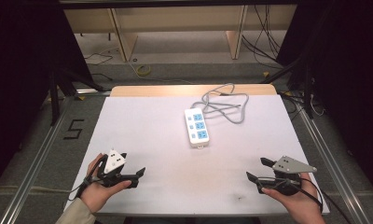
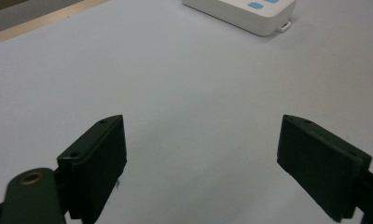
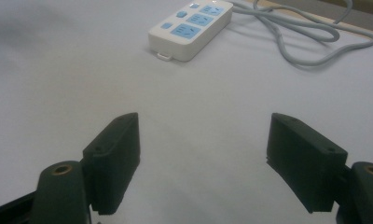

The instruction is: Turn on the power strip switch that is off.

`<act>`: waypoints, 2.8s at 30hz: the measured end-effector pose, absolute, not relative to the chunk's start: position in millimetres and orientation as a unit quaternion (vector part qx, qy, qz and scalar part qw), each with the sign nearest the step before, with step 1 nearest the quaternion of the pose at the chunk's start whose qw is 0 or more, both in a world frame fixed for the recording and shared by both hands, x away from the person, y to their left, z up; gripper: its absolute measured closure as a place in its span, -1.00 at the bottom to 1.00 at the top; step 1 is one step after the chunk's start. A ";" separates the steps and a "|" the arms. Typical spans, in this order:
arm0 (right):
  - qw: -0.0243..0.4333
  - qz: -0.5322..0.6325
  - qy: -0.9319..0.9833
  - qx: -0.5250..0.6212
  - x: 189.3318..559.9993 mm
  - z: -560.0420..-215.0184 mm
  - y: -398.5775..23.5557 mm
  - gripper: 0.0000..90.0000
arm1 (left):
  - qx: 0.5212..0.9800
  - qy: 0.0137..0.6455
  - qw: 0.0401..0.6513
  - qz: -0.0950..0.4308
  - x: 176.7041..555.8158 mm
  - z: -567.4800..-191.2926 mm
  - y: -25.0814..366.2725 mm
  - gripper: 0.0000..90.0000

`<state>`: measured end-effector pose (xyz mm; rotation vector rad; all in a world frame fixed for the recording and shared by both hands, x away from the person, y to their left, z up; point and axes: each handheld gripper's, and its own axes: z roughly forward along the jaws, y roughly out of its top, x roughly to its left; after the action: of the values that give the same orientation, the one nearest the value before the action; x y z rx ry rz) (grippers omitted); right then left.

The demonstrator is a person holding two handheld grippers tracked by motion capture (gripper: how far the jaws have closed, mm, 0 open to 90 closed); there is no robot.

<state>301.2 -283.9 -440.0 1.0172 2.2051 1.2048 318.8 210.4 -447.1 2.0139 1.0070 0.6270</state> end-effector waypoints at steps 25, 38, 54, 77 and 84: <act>0.244 0.411 0.812 0.335 324.2 -428.7 -264.0 1.00 | 0.789 0.402 0.391 0.251 319.2 -446.9 209.4 -0.65; 0.227 0.399 0.821 0.340 352.3 -429.6 -245.6 1.00 | 0.790 0.404 0.388 0.250 319.9 -447.1 211.0 -0.65; 0.218 0.399 0.818 0.352 371.4 -429.1 -235.4 1.00 | 0.793 0.397 0.388 0.251 318.8 -447.2 210.0 -0.66; 0.216 0.387 0.821 0.360 398.0 -423.8 -217.8 1.00 | 0.793 0.395 0.389 0.253 317.5 -448.2 210.1 -0.66; 0.210 0.381 0.824 0.362 405.5 -424.9 -210.9 1.00 | 0.793 0.396 0.387 0.253 316.5 -449.1 210.6 -0.66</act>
<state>405.5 -210.9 -424.9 1.0064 2.2920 1.0597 316.5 210.6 -449.1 2.0188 1.0092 0.6441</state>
